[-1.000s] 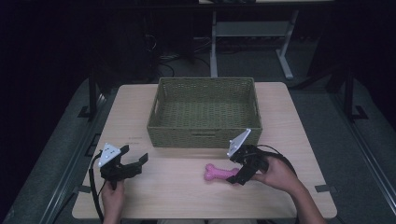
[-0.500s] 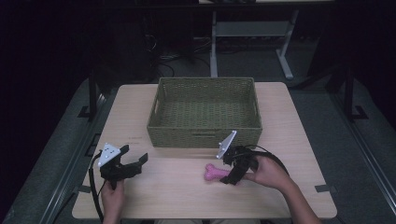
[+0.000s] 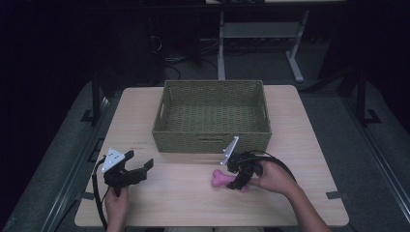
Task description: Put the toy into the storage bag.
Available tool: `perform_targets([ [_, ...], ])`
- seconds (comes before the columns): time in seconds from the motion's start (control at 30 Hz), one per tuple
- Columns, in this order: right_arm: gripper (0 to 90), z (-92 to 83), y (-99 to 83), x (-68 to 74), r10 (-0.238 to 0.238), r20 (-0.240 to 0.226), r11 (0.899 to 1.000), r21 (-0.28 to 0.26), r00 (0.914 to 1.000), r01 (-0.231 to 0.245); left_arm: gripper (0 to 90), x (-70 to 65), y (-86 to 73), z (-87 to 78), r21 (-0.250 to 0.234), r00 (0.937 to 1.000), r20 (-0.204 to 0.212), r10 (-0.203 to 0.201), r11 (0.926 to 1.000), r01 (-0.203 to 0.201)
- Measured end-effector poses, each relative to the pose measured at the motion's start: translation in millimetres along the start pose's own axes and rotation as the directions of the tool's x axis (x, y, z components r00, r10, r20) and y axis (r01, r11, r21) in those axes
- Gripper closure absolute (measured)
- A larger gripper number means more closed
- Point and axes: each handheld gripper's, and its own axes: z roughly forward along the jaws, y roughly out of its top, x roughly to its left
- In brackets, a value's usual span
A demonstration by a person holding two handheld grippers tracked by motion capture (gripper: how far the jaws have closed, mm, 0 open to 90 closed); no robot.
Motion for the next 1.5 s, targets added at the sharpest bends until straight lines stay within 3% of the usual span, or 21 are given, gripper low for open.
perform_targets([
  [0.63, 50.4, 6.7, 4.8, 1.9, -0.030, 0.032, 0.999, 0.044, 0.9990, 0.029, 13.7, 1.7, -0.2, -0.1, -0.005, 0.9999, 0.002, -0.015, 0.9999, 0.015],
  [1.0, 56.8, 10.1, 7.8, 3.3, -0.058, 0.018, 0.996, 0.065, 0.9982, 0.057, 13.7, 3.3, -0.1, -0.8, -0.007, 0.9997, 0.001, -0.023, 0.9997, 0.023],
  [1.33, 58.0, 6.7, 5.4, -0.9, -0.051, -0.007, 0.997, 0.050, 0.9987, 0.051, 13.7, 4.1, -0.1, -1.1, -0.009, 0.9997, -0.002, -0.023, 0.9997, 0.023],
  [1.5, 57.9, -9.5, 4.4, -5.9, -0.056, -0.036, 0.998, -0.002, 0.9978, 0.056, 13.7, 4.4, -0.3, -1.0, -0.007, 0.9997, -0.003, -0.024, 0.9997, 0.024],
])
